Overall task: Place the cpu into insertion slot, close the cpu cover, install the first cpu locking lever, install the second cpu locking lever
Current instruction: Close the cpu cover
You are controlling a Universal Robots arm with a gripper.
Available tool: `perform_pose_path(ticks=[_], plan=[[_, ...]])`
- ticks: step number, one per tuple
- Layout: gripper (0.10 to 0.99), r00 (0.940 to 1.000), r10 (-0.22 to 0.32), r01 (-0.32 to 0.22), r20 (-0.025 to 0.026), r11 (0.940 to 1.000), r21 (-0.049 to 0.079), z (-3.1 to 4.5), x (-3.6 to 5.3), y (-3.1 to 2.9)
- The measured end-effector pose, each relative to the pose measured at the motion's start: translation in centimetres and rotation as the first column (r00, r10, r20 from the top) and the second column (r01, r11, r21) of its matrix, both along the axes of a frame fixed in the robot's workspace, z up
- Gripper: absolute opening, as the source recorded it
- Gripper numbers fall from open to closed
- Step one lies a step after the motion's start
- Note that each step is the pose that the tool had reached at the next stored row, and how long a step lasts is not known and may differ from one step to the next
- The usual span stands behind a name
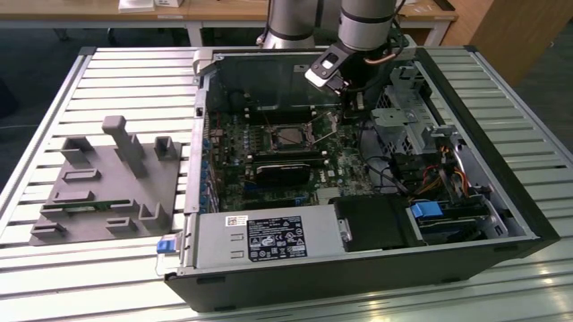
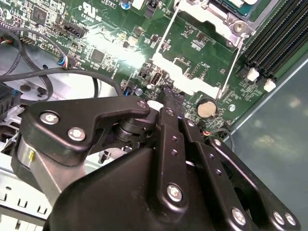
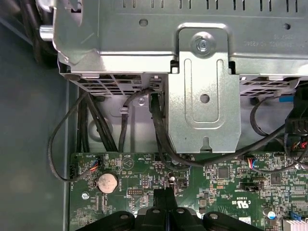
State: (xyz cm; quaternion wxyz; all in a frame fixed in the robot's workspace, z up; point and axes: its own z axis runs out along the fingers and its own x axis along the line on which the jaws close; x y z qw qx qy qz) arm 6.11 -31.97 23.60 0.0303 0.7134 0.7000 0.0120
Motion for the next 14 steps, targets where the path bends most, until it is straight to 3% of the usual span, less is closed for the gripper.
perform_pose_path(ticks=[1, 2, 5, 6, 14], plan=[[0.102, 1.0000, 0.000, 0.000, -0.0070, 1.0000, 0.000, -0.01, 0.01, 0.00], [0.102, 0.9998, 0.000, 0.000, -0.0179, 1.0000, 0.000, -0.01, 0.03, 0.00], [0.102, 0.9985, 0.000, 0.000, -0.0551, 1.0000, 0.000, -0.02, 0.10, 0.00], [0.102, 0.9982, 0.000, 0.000, -0.0600, 1.0000, 0.000, -0.02, 0.10, 0.00], [0.102, 0.9982, 0.000, 0.000, -0.0600, 1.0000, 0.000, -0.02, -0.31, 0.01]])
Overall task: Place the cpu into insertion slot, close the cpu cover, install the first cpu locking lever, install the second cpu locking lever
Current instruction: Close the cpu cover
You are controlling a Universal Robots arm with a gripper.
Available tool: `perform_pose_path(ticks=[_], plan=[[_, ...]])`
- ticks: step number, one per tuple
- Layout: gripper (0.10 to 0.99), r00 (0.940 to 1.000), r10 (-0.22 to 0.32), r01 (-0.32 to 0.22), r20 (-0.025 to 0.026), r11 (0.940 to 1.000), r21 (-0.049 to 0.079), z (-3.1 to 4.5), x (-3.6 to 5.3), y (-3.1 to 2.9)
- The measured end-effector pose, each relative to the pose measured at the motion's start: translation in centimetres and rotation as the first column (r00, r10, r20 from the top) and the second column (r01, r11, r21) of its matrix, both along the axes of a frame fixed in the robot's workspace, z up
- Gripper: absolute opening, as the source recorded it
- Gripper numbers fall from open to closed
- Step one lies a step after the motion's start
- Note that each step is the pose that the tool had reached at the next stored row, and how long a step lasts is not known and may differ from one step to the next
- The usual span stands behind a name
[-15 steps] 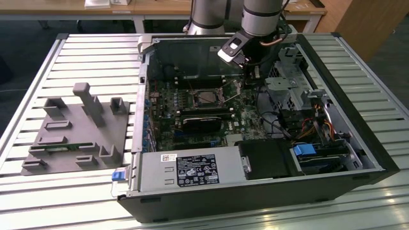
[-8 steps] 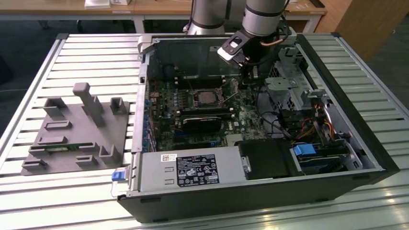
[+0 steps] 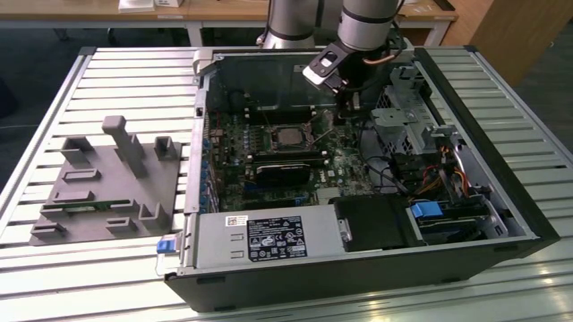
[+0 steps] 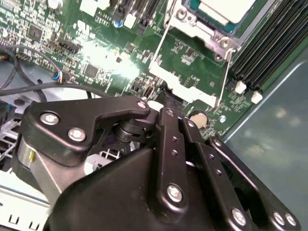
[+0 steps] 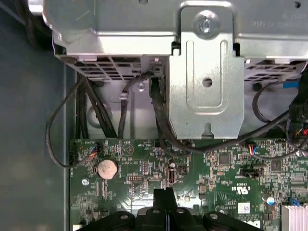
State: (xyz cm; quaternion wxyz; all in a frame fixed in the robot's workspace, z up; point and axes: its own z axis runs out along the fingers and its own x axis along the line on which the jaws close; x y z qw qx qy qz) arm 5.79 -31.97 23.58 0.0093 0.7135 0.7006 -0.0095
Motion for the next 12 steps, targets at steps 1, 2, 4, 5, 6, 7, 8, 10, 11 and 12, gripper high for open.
perform_pose_path(ticks=[1, 2, 4, 5, 6, 7, 8, 10, 11, 12], plan=[[0.102, 1.0000, 0.000, 0.000, 0.0007, 1.0000, 0.000, 0.00, -0.23, 0.00], [0.102, 1.0000, 0.000, 0.000, 0.0015, 1.0000, 0.000, 0.01, -0.45, -0.01], [0.102, 1.0000, 0.000, 0.000, 0.0036, 1.0000, 0.000, 0.00, -0.99, 0.00], [0.102, 1.0000, 0.000, 0.000, 0.0047, 1.0000, 0.000, 0.00, -1.31, 0.00], [0.102, 1.0000, 0.000, 0.000, 0.0059, 1.0000, 0.000, 0.00, -1.66, 0.00], [0.102, 1.0000, 0.000, 0.000, 0.0071, 1.0000, 0.000, 0.00, -2.00, 0.00], [0.102, 1.0000, 0.000, 0.000, 0.0082, 1.0000, 0.000, 0.01, -2.33, -0.01], [0.102, 1.0000, 0.000, 0.000, 0.0099, 1.0000, 0.000, 0.01, -2.86, -0.01], [0.102, 0.9999, 0.000, 0.000, 0.0106, 1.0000, 0.000, 0.01, -3.10, -0.01], [0.102, 0.9999, 0.000, 0.000, 0.0114, 1.0000, 0.000, 0.01, -3.34, -0.01]])
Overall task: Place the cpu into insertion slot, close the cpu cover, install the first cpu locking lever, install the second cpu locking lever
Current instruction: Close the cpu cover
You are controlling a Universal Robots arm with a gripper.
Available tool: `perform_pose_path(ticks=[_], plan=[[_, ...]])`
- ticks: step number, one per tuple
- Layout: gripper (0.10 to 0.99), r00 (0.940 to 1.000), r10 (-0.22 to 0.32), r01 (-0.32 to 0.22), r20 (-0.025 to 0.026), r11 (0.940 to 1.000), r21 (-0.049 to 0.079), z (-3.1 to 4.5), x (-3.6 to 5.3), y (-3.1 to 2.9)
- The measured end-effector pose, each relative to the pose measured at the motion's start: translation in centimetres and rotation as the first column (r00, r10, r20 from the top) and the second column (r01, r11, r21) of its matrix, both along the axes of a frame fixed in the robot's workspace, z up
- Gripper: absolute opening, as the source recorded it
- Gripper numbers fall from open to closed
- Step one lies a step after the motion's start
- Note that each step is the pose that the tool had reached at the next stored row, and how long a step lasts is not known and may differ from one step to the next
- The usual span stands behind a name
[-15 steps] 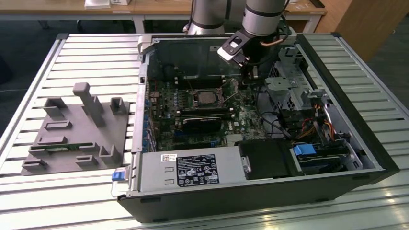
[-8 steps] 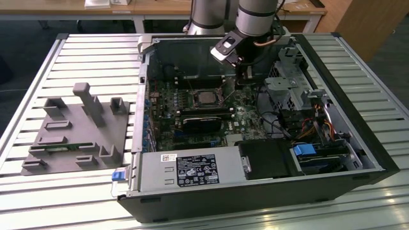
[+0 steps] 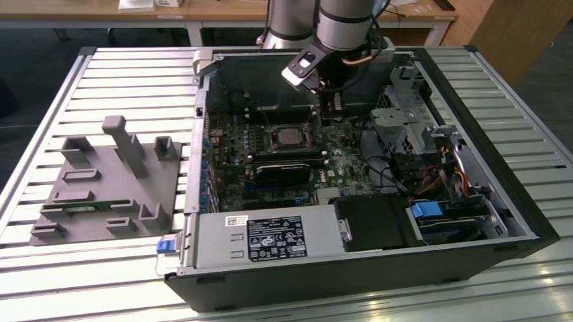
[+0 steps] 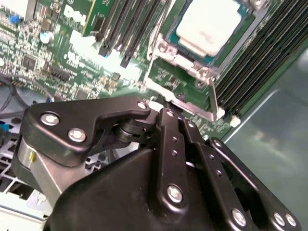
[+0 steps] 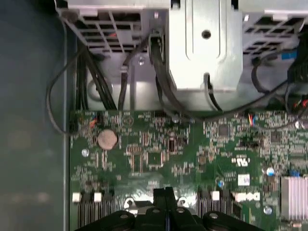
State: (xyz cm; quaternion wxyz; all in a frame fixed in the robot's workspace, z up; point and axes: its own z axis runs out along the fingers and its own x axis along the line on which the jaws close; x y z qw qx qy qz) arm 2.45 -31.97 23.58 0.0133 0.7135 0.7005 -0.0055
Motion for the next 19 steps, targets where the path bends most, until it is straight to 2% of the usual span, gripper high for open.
perform_pose_path(ticks=[11, 19], plan=[[0.102, 1.0000, 0.000, 0.000, 0.0018, 1.0000, 0.000, 0.00, -1.83, 0.00], [0.102, 1.0000, 0.001, -0.001, 0.0019, 1.0000, 0.000, -0.01, -2.38, 0.00]])
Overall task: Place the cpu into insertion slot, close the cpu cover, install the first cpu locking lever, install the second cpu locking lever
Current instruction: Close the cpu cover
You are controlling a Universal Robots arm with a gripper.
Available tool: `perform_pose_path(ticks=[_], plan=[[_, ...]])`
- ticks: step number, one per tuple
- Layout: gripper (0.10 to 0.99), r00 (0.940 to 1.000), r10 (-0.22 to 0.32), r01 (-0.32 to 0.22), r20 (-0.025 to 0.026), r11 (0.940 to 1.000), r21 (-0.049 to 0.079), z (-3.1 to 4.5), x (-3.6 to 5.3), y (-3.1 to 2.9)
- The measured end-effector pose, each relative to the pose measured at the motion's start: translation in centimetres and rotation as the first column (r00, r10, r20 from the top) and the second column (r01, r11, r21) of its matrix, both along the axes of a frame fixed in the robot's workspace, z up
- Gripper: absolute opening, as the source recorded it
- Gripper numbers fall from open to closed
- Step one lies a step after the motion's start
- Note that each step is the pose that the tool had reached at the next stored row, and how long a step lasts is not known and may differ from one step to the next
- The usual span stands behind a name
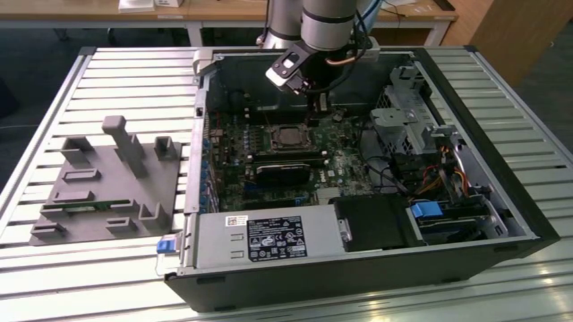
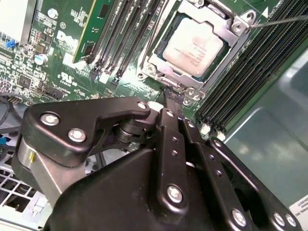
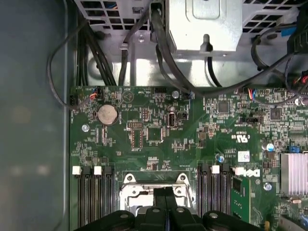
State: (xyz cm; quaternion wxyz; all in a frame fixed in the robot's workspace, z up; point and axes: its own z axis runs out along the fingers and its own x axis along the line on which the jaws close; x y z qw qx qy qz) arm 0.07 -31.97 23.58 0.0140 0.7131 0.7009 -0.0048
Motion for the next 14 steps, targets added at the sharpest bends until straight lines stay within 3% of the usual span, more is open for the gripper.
perform_pose_path(ticks=[9, 14], plan=[[0.102, 1.0000, 0.002, -0.002, 0.0000, 1.0000, 0.000, -0.55, -0.97, -0.04], [0.102, 1.0000, 0.003, -0.003, 0.0049, 1.0000, 0.000, -0.91, -2.04, -0.08]])
